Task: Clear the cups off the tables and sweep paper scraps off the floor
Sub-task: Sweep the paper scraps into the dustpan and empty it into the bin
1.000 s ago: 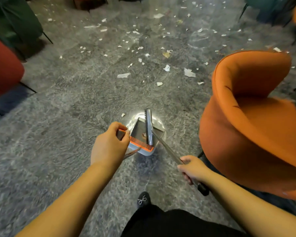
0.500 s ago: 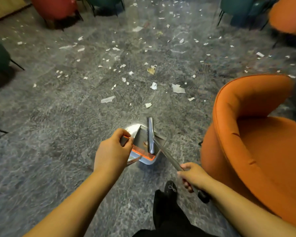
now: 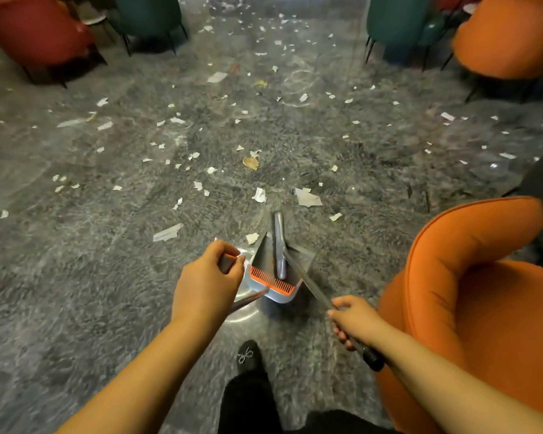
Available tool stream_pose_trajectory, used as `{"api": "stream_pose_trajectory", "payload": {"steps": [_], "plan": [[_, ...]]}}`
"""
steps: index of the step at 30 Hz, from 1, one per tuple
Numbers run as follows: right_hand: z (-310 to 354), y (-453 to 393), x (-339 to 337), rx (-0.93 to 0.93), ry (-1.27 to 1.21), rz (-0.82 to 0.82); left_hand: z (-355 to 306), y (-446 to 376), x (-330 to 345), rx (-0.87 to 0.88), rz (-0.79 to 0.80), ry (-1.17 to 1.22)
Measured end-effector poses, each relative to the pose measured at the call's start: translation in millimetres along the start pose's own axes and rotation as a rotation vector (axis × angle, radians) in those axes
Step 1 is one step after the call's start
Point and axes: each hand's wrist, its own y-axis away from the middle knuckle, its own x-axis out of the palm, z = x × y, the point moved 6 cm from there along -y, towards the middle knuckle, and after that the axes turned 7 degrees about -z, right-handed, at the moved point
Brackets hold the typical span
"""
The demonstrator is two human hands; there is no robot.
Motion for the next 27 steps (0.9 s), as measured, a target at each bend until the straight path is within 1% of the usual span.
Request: {"api": "stream_pose_trajectory", "payload": {"steps": [6, 15, 21, 27], "plan": [[72, -65, 6, 0.036, -0.083, -0.040, -13, -121, 31, 0.074, 0.094, -0.003], [141, -135, 1, 0.072, -0.193, -0.149, -52, -251, 78, 0.210, 0.194, -0.024], [178, -196, -40, 0.128, -0.262, -0.203, -94, -322, 132, 0.243, 0.215, -0.022], [232, -266, -112, 0.109, -0.225, -0.206, -161, -391, 209, 0.257, 0.245, -0.008]]}}
